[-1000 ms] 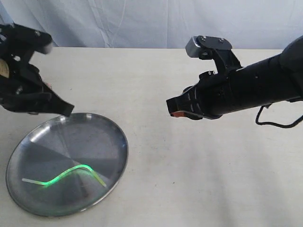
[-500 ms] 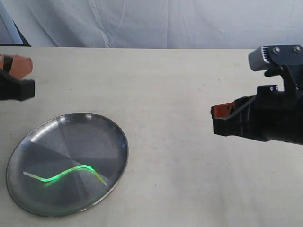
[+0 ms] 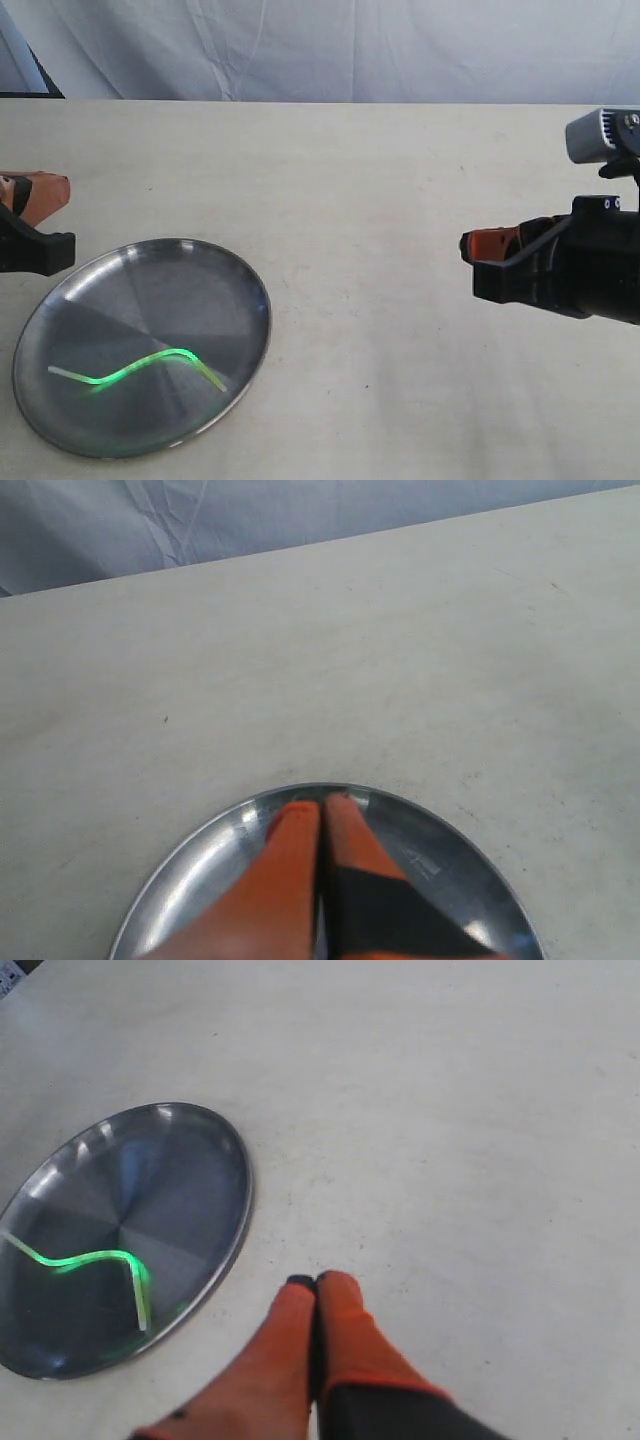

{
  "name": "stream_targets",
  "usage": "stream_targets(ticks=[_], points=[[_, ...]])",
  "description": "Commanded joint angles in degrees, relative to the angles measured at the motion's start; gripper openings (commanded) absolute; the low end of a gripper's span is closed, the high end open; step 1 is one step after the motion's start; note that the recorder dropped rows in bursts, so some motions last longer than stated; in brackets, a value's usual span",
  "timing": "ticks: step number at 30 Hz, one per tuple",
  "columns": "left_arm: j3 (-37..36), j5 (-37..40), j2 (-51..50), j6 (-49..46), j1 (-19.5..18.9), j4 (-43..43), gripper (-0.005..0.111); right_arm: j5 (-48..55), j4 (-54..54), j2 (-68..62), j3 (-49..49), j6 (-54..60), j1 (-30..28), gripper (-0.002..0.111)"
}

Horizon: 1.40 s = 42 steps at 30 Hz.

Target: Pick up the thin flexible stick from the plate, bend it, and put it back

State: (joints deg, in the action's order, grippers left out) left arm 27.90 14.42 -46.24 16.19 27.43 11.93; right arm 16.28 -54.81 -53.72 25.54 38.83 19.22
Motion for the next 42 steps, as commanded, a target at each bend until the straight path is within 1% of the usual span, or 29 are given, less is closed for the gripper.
stream_targets(ticks=[1,3,5,8,11,12,15,19,22,24,26,30,33,36,42], points=[[-0.17,-0.80,0.49,0.36,0.13,-0.37,0.000,-0.26,-0.08,1.53,-0.16,0.06,0.19,-0.001],[-0.17,-0.80,0.49,0.36,0.13,-0.37,0.000,-0.58,-0.08,4.30,-0.16,0.06,0.08,-0.001],[-0.17,-0.80,0.49,0.36,0.13,-0.37,0.000,-1.55,2.73,7.78,-0.51,2.11,0.08,-0.001],[-0.17,-0.80,0.49,0.36,0.13,-0.37,0.000,-1.85,6.23,16.44,-2.17,2.74,-3.05,-0.001],[-0.17,-0.80,0.49,0.36,0.13,-0.37,0.000,-1.96,5.41,25.65,-5.58,2.74,-10.14,-0.001],[-0.17,-0.80,0.49,0.36,0.13,-0.37,0.000,-1.83,5.28,29.75,-7.42,1.98,-13.60,-0.001],[-0.17,-0.80,0.49,0.36,0.13,-0.37,0.000,-1.51,5.43,38.09,-11.57,1.29,-18.86,-0.001],[-0.17,-0.80,0.49,0.36,0.13,-0.37,0.000,-1.51,8.37,44.78,-15.56,1.52,-19.07,-0.001],[-0.17,-0.80,0.49,0.36,0.13,-0.37,0.000,-1.64,8.60,46.55,-18.07,1.52,-19.07,-0.001],[-0.17,-0.80,0.49,0.36,0.13,-0.37,0.000,-1.64,10.73,47.33,-19.71,0.36,-19.22,-0.001],[-0.17,-0.80,0.49,0.36,0.13,-0.37,0.000,-1.96,17.24,47.72,-21.20,-6.16,-19.22,-0.001],[-0.17,-0.80,0.49,0.36,0.13,-0.37,0.000,-1.83,34.91,48.43,-23.52,-26.39,-19.22,-0.001],[-0.17,-0.80,0.49,0.36,0.13,-0.37,0.000,-1.70,43.49,49.57,-24.85,-36.09,-19.22,-0.001],[-0.17,-0.78,0.49,0.25,0.13,-0.34,0.000,-1.48,47.44,51.16,-25.54,-40.04,-19.22,-0.001],[-0.17,-0.78,0.49,0.25,0.13,-0.34,0.000,0.50,49.44,53.45,-25.54,-40.31,-19.17,-0.001]])
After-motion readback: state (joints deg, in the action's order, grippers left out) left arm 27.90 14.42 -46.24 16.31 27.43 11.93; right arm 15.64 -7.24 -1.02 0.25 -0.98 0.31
